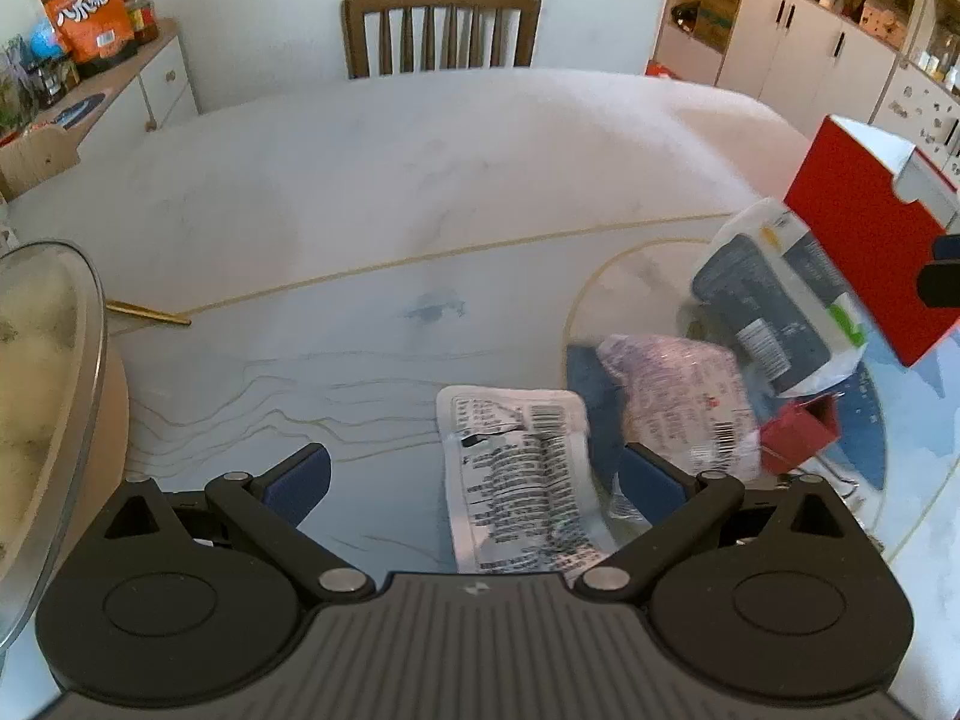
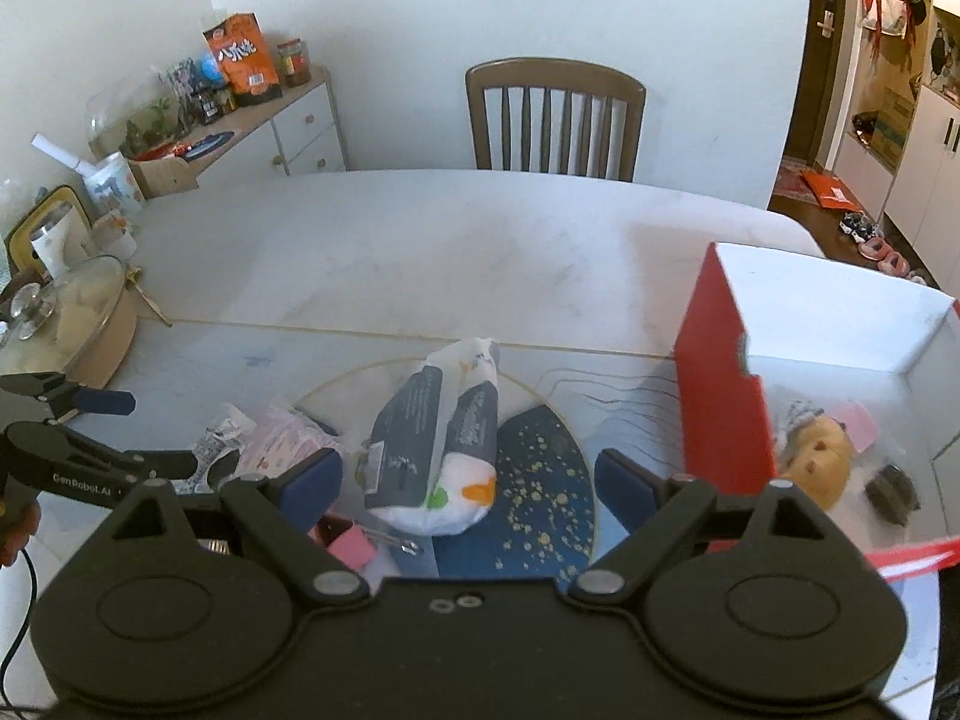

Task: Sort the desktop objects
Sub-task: 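Move the left gripper to the white printed packet while the right gripper approaches the white-and-blue bag, then close the left gripper on the white printed packet while the right gripper grasps the white-and-blue bag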

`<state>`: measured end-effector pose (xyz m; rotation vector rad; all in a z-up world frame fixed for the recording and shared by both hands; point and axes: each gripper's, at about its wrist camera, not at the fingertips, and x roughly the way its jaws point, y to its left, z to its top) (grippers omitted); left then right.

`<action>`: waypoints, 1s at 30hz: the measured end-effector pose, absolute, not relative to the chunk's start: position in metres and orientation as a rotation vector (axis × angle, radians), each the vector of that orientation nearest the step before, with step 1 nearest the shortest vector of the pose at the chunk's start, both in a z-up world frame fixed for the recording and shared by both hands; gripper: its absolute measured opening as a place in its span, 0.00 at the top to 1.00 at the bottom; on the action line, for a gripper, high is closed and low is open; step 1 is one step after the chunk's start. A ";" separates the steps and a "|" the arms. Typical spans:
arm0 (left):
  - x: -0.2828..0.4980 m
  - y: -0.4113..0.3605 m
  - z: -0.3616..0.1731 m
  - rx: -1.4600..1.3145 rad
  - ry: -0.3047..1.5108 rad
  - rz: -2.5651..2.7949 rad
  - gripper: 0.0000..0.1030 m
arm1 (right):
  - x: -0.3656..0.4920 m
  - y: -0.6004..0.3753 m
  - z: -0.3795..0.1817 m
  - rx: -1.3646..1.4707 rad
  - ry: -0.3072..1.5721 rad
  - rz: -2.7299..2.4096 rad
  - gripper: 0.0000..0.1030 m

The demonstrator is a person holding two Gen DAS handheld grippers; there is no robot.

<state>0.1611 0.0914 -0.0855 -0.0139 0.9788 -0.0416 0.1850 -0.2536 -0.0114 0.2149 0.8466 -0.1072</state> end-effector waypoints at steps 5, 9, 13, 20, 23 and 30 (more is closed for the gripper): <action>0.168 0.093 -0.093 -0.011 0.995 -0.036 0.00 | 0.209 -0.251 -0.025 0.225 0.877 -0.106 0.14; 0.170 0.090 -0.100 -0.002 1.013 -0.046 0.00 | 0.224 -0.251 -0.039 0.222 0.908 -0.112 0.15; 0.173 0.087 -0.106 0.004 1.022 -0.044 0.01 | 0.231 -0.251 -0.050 0.223 0.934 -0.116 0.16; 0.174 0.087 -0.114 -0.005 1.050 -0.043 0.01 | 0.243 -0.253 -0.064 0.233 0.968 -0.111 0.18; 0.174 0.088 -0.117 -0.020 1.054 -0.038 0.02 | 0.248 -0.254 -0.070 0.242 0.981 -0.111 0.19; 0.173 0.084 -0.116 -0.007 1.039 -0.023 0.04 | 0.257 -0.253 -0.082 0.258 1.002 -0.099 0.20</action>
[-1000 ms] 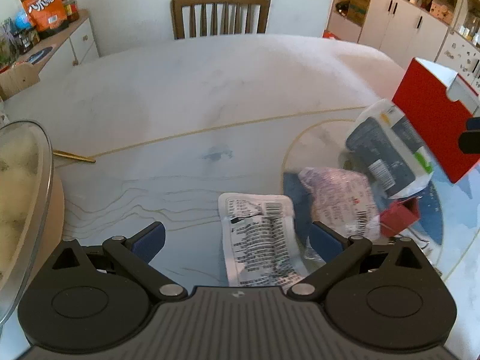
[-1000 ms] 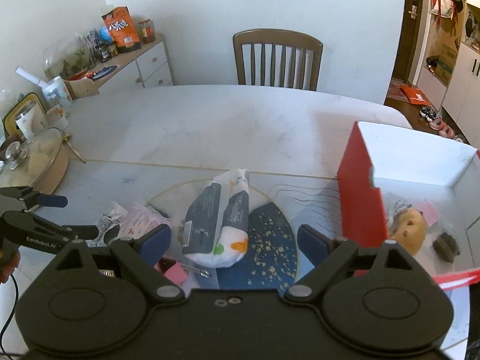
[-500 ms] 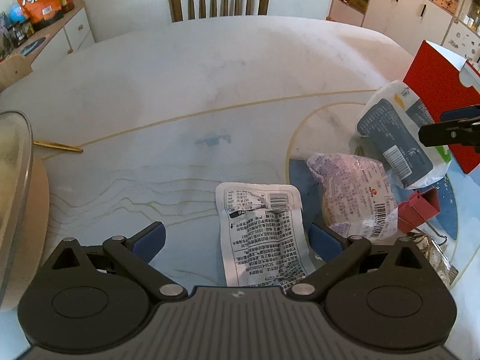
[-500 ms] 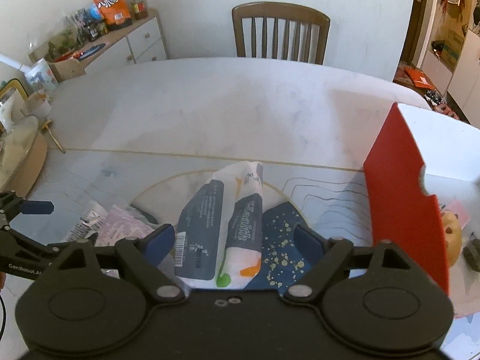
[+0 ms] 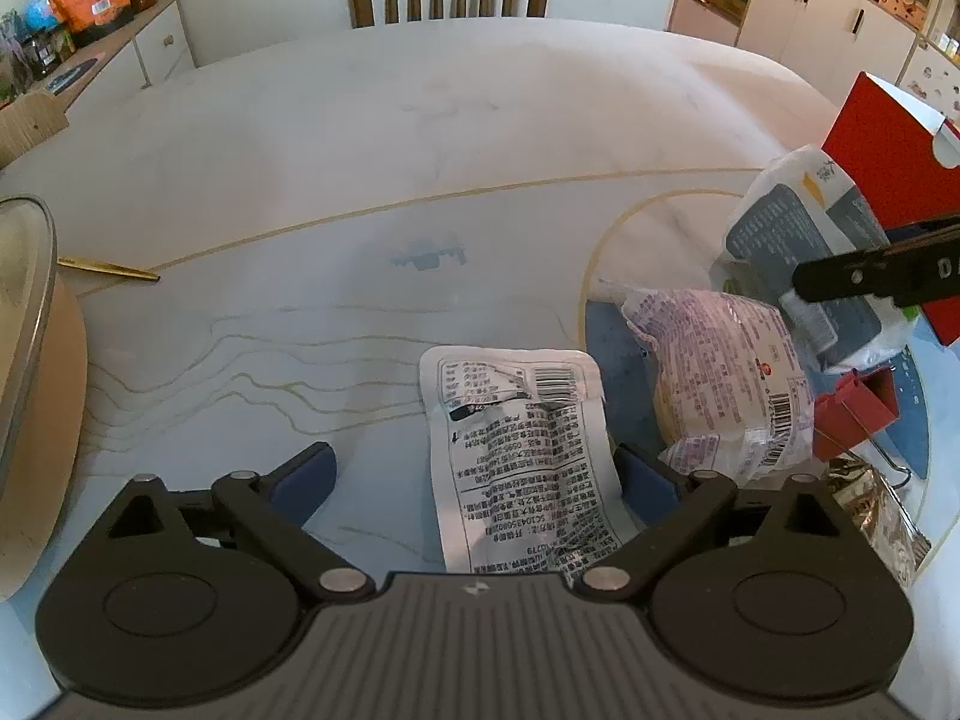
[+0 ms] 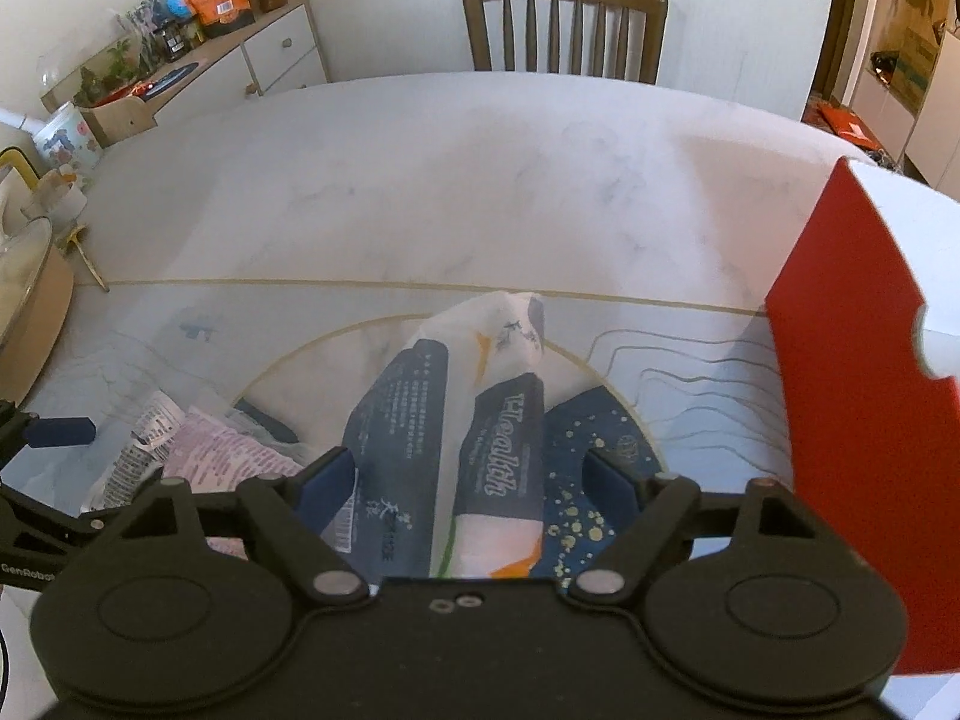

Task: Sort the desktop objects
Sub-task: 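Close the left gripper on the white printed packet while the right gripper grasps the white-and-blue bag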

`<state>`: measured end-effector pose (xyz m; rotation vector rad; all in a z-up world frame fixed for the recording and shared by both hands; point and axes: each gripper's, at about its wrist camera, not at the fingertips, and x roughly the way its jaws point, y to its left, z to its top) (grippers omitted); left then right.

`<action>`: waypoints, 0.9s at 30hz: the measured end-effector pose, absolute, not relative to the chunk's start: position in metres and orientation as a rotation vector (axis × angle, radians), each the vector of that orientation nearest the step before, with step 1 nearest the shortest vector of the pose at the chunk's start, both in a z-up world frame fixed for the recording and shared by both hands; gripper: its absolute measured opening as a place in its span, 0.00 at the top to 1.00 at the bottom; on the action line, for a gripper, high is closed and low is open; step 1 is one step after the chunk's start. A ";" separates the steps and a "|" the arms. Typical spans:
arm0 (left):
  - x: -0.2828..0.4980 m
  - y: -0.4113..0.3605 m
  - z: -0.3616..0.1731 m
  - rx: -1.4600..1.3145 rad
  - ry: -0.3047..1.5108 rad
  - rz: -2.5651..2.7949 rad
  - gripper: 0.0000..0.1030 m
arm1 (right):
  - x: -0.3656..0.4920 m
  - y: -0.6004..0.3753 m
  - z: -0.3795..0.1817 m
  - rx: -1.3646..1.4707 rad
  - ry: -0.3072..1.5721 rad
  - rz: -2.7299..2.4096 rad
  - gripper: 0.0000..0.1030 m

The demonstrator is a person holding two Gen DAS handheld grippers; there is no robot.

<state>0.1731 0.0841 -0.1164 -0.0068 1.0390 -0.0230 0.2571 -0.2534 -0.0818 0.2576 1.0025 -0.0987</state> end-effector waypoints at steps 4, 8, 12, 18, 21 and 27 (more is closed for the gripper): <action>0.173 0.083 -0.117 0.019 1.035 -0.019 0.08 | 0.260 -0.250 -0.090 0.257 1.025 -0.085 0.24; 0.172 0.083 -0.116 0.026 1.021 -0.013 0.17 | 0.258 -0.249 -0.091 0.270 1.025 -0.074 0.32; 0.173 0.087 -0.113 0.015 1.010 -0.002 0.30 | 0.257 -0.249 -0.090 0.278 1.020 -0.069 0.41; 0.170 0.091 -0.111 0.007 0.997 -0.002 0.39 | 0.254 -0.252 -0.088 0.302 1.013 -0.084 0.48; 0.168 0.092 -0.110 -0.006 0.991 -0.001 0.42 | 0.250 -0.253 -0.086 0.306 1.008 -0.088 0.52; 0.166 0.092 -0.108 -0.011 0.986 0.003 0.45 | 0.239 -0.258 -0.078 0.320 0.990 -0.100 0.62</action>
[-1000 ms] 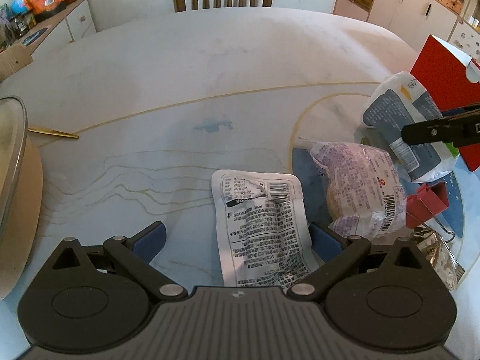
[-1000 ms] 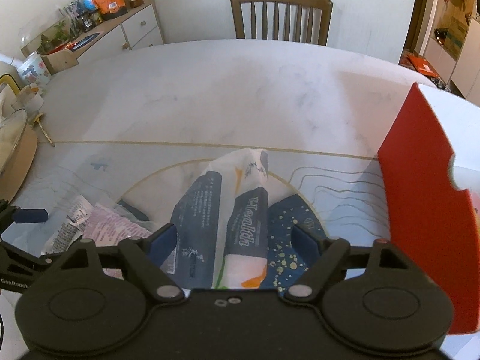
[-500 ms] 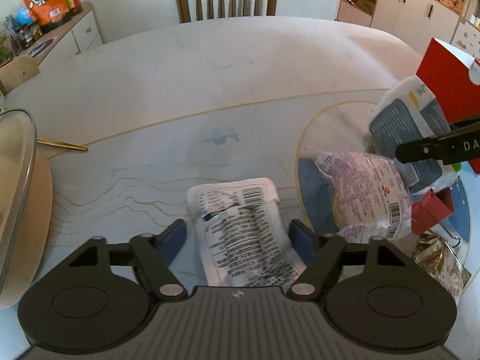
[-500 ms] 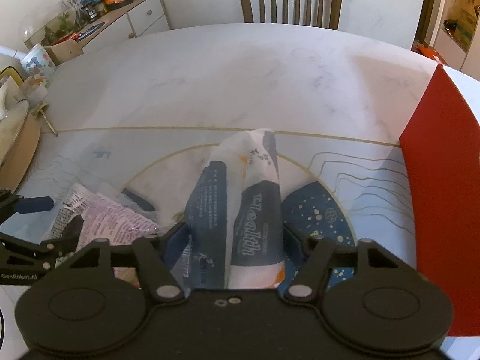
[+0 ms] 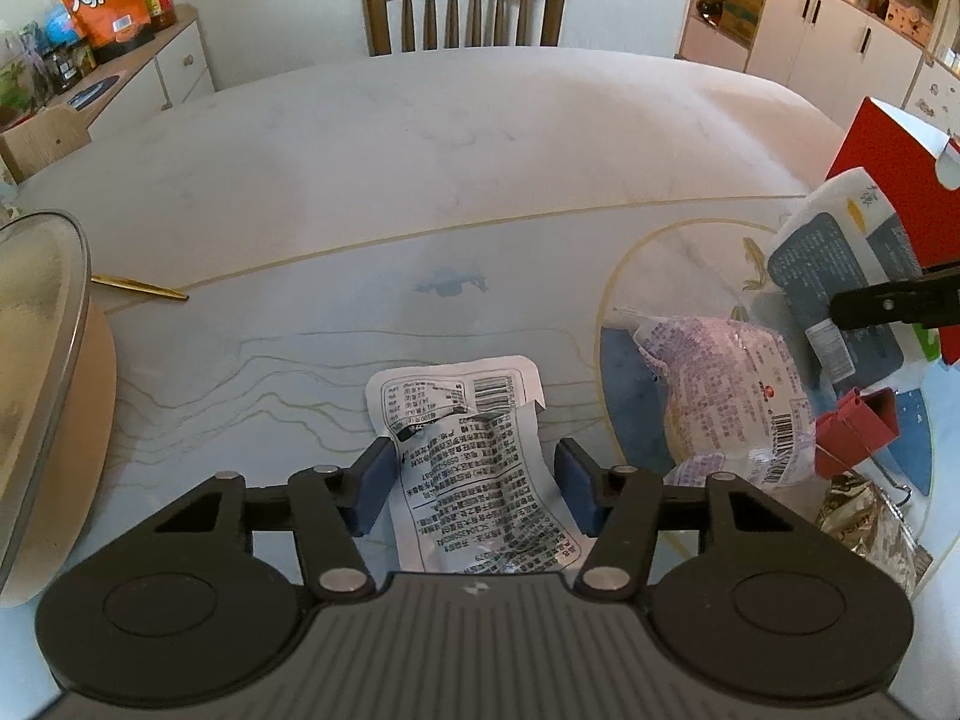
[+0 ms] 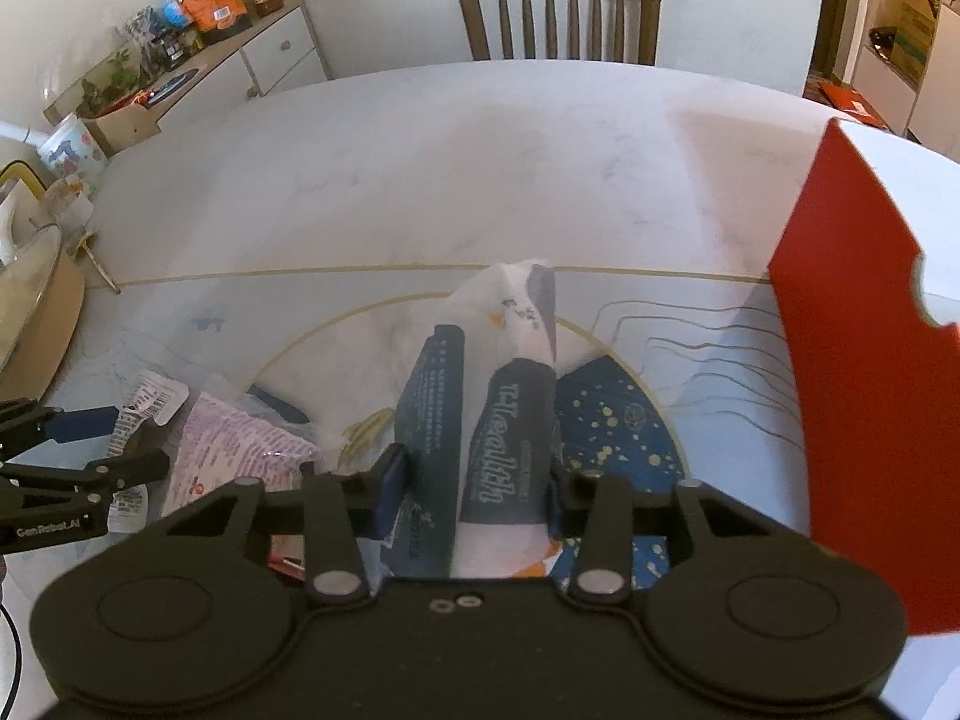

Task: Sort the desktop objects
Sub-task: 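Close the left gripper on the white printed packet while the right gripper grasps the white-and-blue bag, then carry the white packet and the white-and-blue bag with both grippers into the red box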

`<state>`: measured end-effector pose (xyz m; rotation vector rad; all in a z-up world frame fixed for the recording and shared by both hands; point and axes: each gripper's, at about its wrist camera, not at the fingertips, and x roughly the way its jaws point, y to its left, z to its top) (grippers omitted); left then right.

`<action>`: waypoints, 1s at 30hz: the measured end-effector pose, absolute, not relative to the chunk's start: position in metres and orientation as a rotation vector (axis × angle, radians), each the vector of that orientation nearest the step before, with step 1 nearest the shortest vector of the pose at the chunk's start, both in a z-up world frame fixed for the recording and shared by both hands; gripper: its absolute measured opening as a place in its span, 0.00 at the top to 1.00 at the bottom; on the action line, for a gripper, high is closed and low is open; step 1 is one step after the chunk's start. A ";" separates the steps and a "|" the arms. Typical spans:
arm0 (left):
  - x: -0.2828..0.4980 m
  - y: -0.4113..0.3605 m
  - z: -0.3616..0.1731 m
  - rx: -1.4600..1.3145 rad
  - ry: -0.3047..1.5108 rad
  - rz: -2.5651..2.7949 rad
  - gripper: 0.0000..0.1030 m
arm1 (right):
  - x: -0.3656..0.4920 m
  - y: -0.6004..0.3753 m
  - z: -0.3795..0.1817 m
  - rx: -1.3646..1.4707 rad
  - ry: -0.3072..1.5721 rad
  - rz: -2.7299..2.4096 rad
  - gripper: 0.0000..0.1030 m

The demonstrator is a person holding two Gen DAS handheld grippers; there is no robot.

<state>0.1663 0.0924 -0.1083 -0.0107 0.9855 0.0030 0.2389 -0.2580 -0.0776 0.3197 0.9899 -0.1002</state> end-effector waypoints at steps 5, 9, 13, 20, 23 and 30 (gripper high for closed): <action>0.164 0.092 -0.105 -0.016 0.972 0.004 0.52 | 0.226 -0.263 -0.069 0.334 0.969 -0.122 0.73; 0.162 0.088 -0.099 -0.003 0.958 -0.005 0.62 | 0.211 -0.270 -0.062 0.368 0.951 -0.134 0.77; 0.160 0.088 -0.098 -0.013 0.953 0.002 0.63 | 0.196 -0.276 -0.055 0.384 0.935 -0.144 0.79; 0.151 0.090 -0.096 -0.036 0.946 0.021 0.66 | 0.168 -0.286 -0.046 0.424 0.919 -0.149 0.79; 0.148 0.092 -0.093 -0.062 0.944 0.031 0.72 | 0.156 -0.289 -0.041 0.448 0.909 -0.143 0.79; 0.139 0.096 -0.086 -0.100 0.928 0.042 0.80 | 0.131 -0.296 -0.028 0.438 0.881 -0.174 0.79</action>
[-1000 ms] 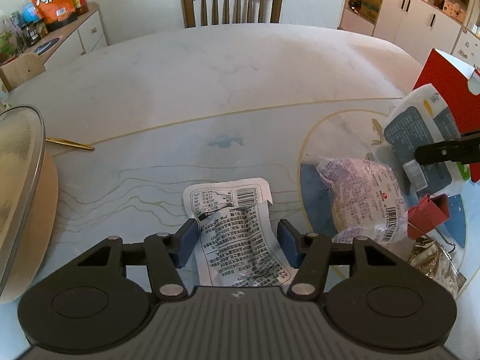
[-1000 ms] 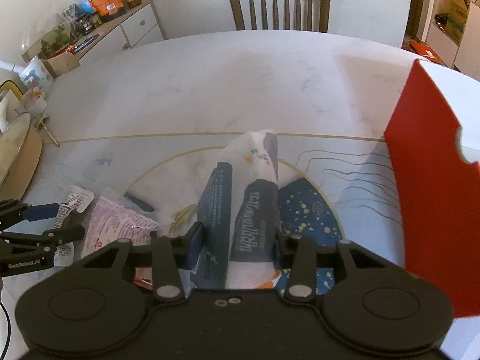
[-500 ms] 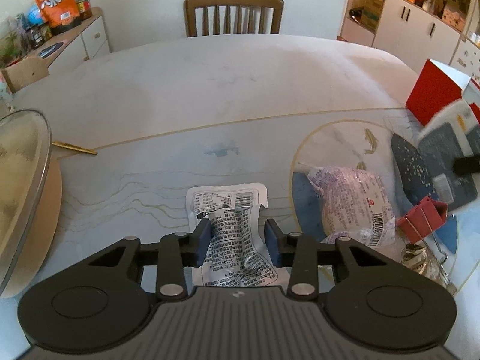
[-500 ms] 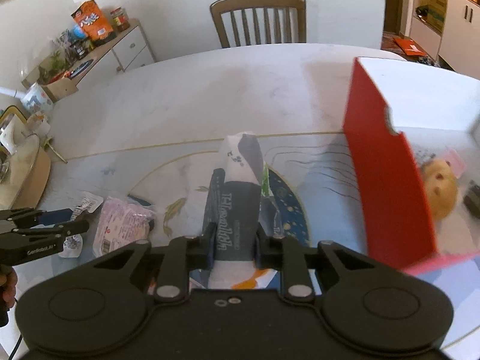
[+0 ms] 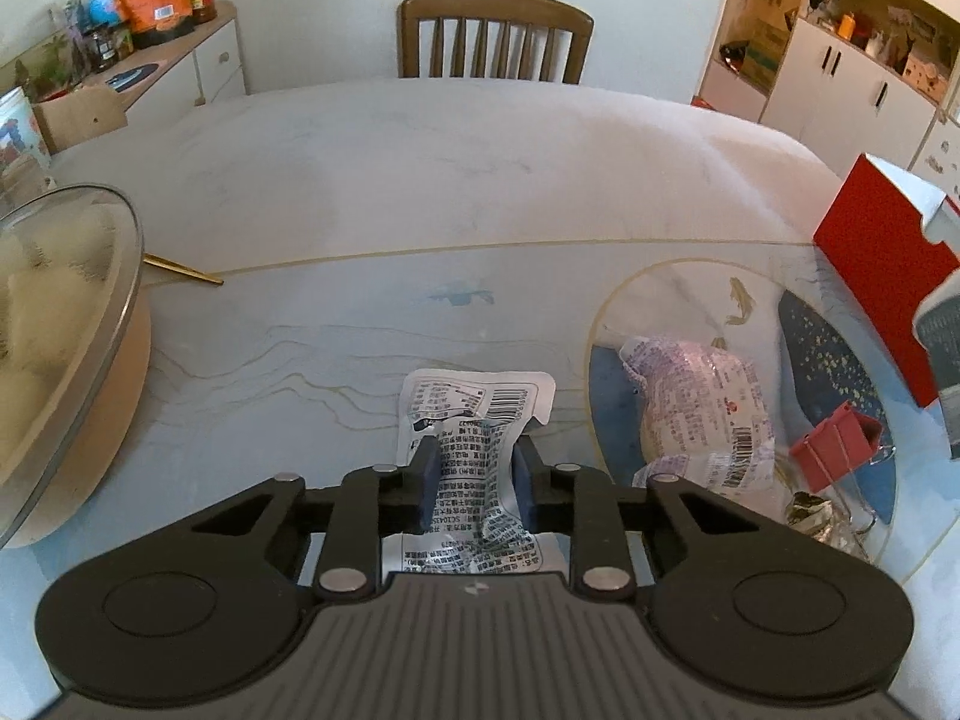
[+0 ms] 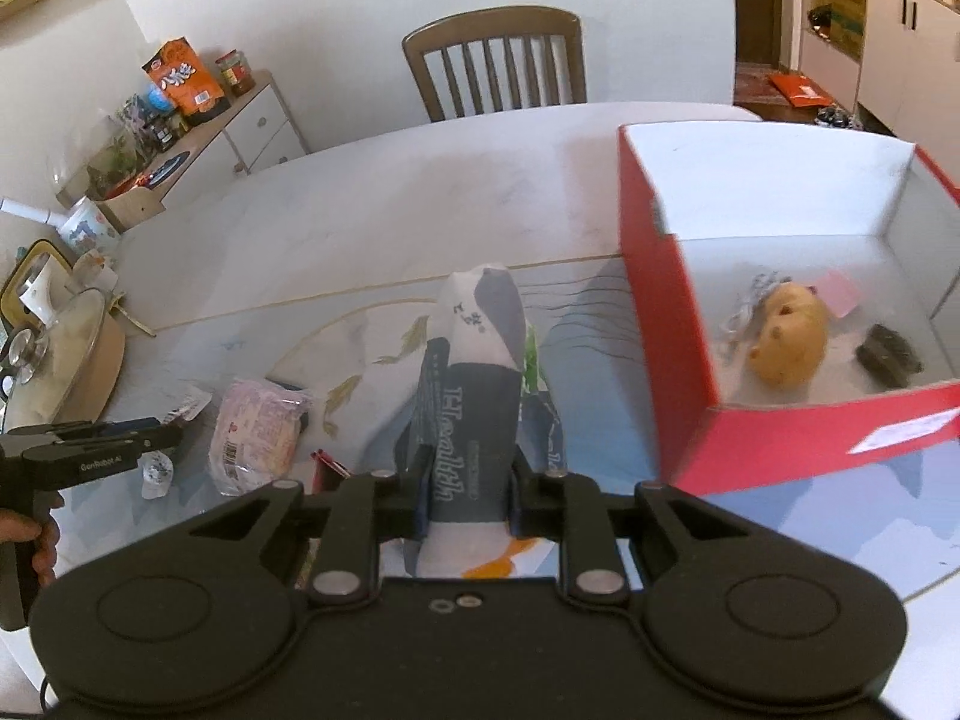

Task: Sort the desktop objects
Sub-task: 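Carry the white packet and the white-and-blue bag with both grippers into the red box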

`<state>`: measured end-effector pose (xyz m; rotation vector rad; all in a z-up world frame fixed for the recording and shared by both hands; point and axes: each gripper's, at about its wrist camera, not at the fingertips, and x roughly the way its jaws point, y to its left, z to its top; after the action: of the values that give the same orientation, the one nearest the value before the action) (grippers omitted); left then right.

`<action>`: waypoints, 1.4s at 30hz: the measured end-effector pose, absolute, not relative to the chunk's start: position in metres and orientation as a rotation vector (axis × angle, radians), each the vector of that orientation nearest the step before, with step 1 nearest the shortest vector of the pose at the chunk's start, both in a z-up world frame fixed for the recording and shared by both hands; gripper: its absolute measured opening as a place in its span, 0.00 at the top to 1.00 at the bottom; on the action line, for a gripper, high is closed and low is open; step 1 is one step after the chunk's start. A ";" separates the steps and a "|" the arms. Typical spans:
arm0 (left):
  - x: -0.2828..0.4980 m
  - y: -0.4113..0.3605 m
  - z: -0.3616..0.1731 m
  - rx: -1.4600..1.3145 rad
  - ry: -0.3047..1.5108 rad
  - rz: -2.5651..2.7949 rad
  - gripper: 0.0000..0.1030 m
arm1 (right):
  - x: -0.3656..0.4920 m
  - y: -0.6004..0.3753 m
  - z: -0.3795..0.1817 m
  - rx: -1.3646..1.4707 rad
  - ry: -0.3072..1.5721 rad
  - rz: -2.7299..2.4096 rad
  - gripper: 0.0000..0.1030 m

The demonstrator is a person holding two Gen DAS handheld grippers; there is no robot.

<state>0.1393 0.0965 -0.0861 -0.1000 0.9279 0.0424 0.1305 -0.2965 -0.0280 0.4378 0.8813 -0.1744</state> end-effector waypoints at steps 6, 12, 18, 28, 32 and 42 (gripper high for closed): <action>0.134 0.095 -0.078 -0.121 0.914 0.036 0.97 | 0.112 -0.309 -0.025 0.468 0.873 -0.195 0.79; 0.133 0.093 -0.082 -0.166 0.931 0.011 0.95 | 0.102 -0.316 -0.025 0.474 0.875 -0.198 0.79; 0.135 0.090 -0.092 -0.138 0.973 0.009 0.91 | 0.098 -0.318 -0.028 0.486 0.882 -0.198 0.79; 0.132 0.087 -0.091 -0.138 0.957 -0.036 0.35 | 0.096 -0.321 -0.031 0.498 0.886 -0.208 0.79; 0.130 0.093 -0.086 -0.168 0.955 -0.028 0.35 | 0.096 -0.321 -0.031 0.501 0.885 -0.209 0.79; 0.129 0.126 -0.085 -0.242 0.969 0.128 0.35 | 0.097 -0.321 -0.031 0.508 0.882 -0.215 0.79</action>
<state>0.1290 0.1263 -0.0855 -0.2420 0.9692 0.1276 0.0969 -0.3210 -0.0308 0.5080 0.8824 -0.2154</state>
